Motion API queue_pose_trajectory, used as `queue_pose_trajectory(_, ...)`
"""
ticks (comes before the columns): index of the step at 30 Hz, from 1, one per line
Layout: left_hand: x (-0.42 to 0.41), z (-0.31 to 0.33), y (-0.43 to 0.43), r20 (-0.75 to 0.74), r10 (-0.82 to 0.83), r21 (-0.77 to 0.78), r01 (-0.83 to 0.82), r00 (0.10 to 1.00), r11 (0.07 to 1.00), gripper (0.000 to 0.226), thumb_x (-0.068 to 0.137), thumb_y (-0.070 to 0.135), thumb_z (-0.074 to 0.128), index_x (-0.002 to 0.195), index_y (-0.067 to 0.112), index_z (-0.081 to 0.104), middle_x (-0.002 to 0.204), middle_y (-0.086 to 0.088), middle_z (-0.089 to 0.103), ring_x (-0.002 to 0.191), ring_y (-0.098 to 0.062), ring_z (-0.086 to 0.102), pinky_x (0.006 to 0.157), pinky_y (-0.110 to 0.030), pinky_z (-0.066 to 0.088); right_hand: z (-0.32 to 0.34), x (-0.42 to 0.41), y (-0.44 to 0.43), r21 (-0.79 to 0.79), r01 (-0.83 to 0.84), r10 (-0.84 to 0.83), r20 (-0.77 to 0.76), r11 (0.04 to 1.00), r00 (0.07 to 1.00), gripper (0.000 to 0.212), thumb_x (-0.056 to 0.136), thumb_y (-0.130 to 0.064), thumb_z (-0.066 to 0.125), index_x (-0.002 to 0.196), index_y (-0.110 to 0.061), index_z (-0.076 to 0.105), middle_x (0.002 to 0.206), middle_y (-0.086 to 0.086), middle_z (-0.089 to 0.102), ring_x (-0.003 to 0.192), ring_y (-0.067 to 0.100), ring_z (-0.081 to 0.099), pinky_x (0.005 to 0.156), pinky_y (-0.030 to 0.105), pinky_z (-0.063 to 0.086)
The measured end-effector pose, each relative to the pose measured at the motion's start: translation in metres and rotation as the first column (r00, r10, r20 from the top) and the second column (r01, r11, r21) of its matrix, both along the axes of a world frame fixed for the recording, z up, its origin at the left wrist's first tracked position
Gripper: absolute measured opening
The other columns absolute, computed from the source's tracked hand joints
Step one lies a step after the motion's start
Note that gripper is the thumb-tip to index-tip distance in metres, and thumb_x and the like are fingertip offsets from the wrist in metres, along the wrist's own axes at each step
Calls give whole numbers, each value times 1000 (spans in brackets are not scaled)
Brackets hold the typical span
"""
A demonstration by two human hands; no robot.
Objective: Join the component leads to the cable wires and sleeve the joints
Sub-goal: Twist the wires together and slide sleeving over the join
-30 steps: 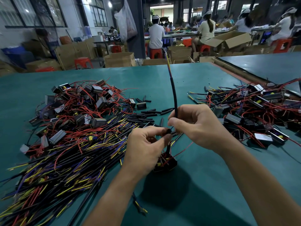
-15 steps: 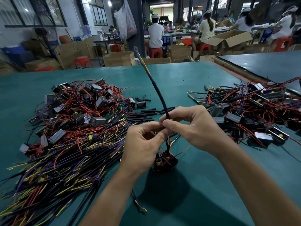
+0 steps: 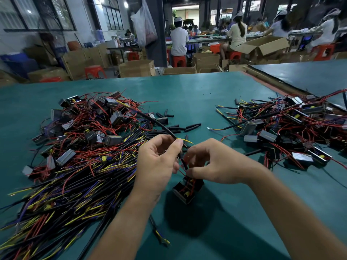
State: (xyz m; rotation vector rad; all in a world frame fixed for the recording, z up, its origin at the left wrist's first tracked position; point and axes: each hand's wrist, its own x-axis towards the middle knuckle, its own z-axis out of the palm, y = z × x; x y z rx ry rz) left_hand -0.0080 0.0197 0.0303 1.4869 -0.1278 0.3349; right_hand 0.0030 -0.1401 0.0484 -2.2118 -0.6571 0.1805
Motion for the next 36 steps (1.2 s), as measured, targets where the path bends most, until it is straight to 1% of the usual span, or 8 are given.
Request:
queue_pose_trajectory(4,1,-1,1,15,26,3,-26,1000,1000,12,89,10,66,80,2,62,66,-15,57,38,-13,42,40,-21,37,-3,4,0,-8,46,-45,48,999,998,14,75,-20,81,78,-28,70,71,-5,67,68,17,63,70,38,55)
queue_pose_trajectory(8,2,-1,1,15,44,15,-44,999,999,10,90,6,63,80,6,62,66,-15,57,38,-13,42,39,-21,37,-3,3,1,-29,27,-26,19,999,999,12,76,-16,81,78,-22,71,74,-3,71,69,18,64,71,35,55)
queue_pose_trajectory(14,4,-2,2,12,97,45,-97,995,994,12,90,5,62,78,9,62,61,-8,58,38,-12,44,40,-21,37,-3,1,2,-123,83,-72,94,989,993,19,76,-23,80,67,-30,65,64,-11,67,56,0,56,57,15,44)
queue_pose_trajectory(20,4,-2,4,10,147,75,-147,989,986,12,88,7,65,77,12,66,57,0,59,40,-10,47,41,-22,43,-7,2,4,-125,68,-59,78,990,995,17,76,-19,77,72,-31,67,64,-14,66,55,-1,57,55,12,41)
queue_pose_trajectory(26,3,0,3,-11,127,16,-126,992,992,13,90,2,61,81,10,65,54,4,60,38,-11,49,40,-21,44,-11,2,6,32,5,-6,32,999,999,23,83,-12,61,83,-34,67,69,-4,65,58,14,52,59,26,47)
queue_pose_trajectory(28,2,1,2,-14,105,1,-105,994,994,15,91,1,60,81,10,64,52,5,58,38,-11,48,40,-20,43,-10,2,5,86,-24,23,9,996,1000,26,86,-7,55,85,-30,67,70,-2,64,54,11,48,56,24,44)
queue_pose_trajectory(31,2,2,2,-16,73,-20,-73,997,997,15,92,-1,58,81,9,64,50,5,56,38,-10,47,39,-19,41,-9,2,4,188,-52,74,-113,981,991,28,89,5,52,88,-19,64,81,8,68,51,13,56,53,23,49)
queue_pose_trajectory(36,1,2,1,-9,33,-21,-33,999,999,13,91,-2,57,82,6,63,52,4,57,39,-11,46,39,-20,41,-15,5,3,205,-45,103,-284,978,953,21,91,9,53,105,-7,54,86,7,75,49,12,58,49,23,49)
